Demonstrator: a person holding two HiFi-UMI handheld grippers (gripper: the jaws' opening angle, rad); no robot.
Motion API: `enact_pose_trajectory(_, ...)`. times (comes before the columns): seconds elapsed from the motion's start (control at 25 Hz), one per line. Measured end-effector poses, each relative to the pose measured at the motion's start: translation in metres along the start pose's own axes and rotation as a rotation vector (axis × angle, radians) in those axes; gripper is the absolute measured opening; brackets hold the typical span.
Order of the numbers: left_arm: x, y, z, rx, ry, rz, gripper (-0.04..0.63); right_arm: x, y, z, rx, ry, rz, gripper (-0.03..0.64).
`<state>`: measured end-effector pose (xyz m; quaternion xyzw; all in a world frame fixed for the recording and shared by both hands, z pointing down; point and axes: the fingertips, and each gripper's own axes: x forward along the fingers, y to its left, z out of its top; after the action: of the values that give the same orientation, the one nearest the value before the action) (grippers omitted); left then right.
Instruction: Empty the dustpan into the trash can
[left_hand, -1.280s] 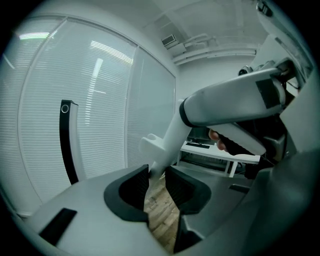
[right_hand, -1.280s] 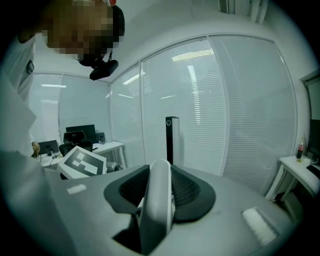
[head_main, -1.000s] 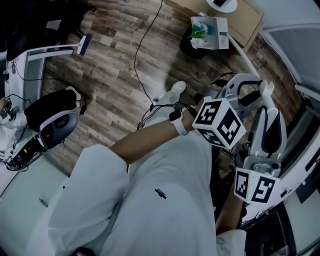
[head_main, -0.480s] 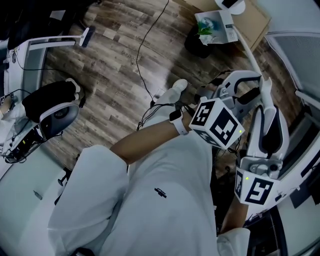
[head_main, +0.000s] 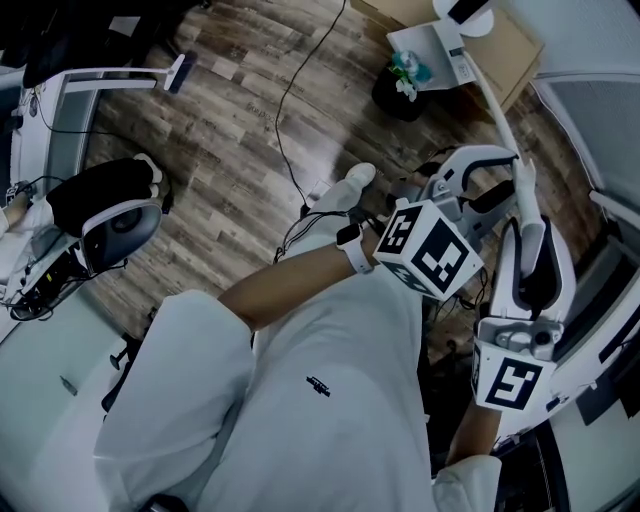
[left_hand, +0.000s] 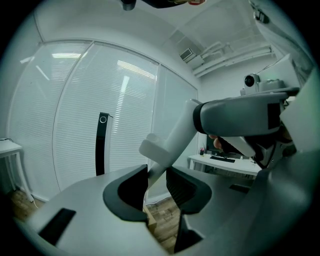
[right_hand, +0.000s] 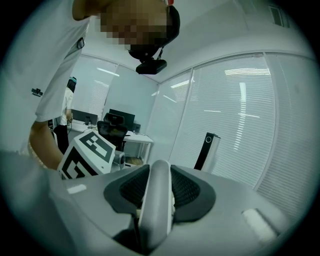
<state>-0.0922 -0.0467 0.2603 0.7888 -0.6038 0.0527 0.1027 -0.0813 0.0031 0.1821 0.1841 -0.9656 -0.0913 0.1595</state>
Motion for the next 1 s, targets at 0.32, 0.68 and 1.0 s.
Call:
enact_pose_trajectory(0.32, -0.005, -0.003, -0.002, -0.021, -0.007, 0.024, 0.117, -0.001, 0.006, 0.004, -0.035, -0.02, 0.009, 0.141)
enact_pose_trajectory(0.68, -0.018, 0.008, 0.01, -0.056, -0.069, 0.095, 0.118, 0.0, 0.013, 0.016, -0.154, -0.022, 0.061, 0.141)
enact_pose_trajectory(1.0, -0.043, 0.019, 0.006, -0.067, -0.076, 0.13, 0.12, 0.005, 0.04, 0.025, -0.217, -0.042, 0.105, 0.141)
